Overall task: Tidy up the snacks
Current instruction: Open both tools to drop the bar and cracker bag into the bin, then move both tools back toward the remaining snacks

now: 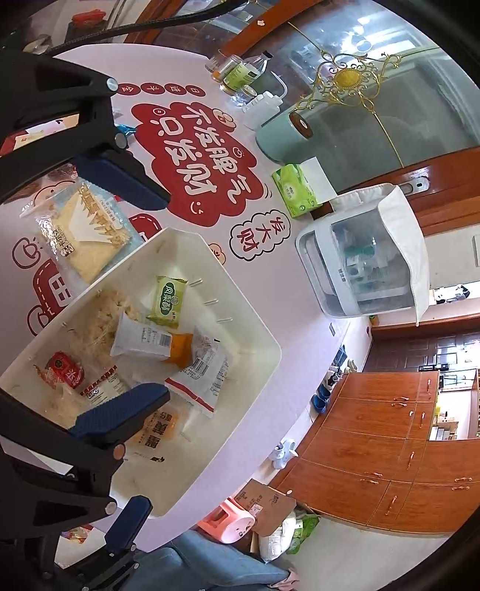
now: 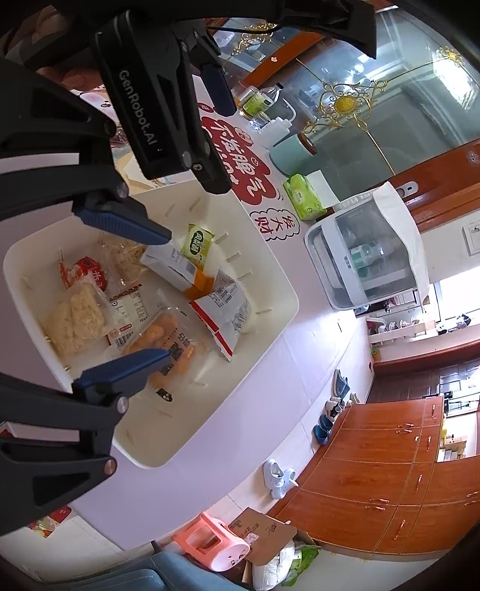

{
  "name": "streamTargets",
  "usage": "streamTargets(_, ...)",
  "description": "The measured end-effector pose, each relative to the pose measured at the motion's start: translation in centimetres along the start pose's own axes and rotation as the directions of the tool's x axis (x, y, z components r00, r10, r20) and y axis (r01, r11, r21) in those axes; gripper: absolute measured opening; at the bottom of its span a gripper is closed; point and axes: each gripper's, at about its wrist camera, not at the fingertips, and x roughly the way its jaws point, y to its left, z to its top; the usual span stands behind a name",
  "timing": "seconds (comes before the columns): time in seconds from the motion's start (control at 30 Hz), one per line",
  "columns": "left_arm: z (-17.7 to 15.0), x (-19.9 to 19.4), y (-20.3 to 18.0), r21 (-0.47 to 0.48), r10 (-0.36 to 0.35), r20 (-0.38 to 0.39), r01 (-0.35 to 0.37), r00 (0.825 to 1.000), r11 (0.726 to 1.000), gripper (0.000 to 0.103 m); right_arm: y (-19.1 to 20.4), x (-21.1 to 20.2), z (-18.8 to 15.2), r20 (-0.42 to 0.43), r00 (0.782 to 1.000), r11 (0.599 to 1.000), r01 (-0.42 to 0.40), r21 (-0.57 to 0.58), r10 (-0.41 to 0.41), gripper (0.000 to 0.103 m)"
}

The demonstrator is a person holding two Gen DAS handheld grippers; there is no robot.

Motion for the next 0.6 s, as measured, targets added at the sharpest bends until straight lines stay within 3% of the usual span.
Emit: streamTargets(0.6, -0.7, -1.3, -0.2, -0.003, 0.008, 0.020, -0.008, 1.000, 1.000, 0.094, 0.8, -1.2, -0.7, -0.001, 0.999, 0.999, -0.034, -0.021, 0.034, 0.059)
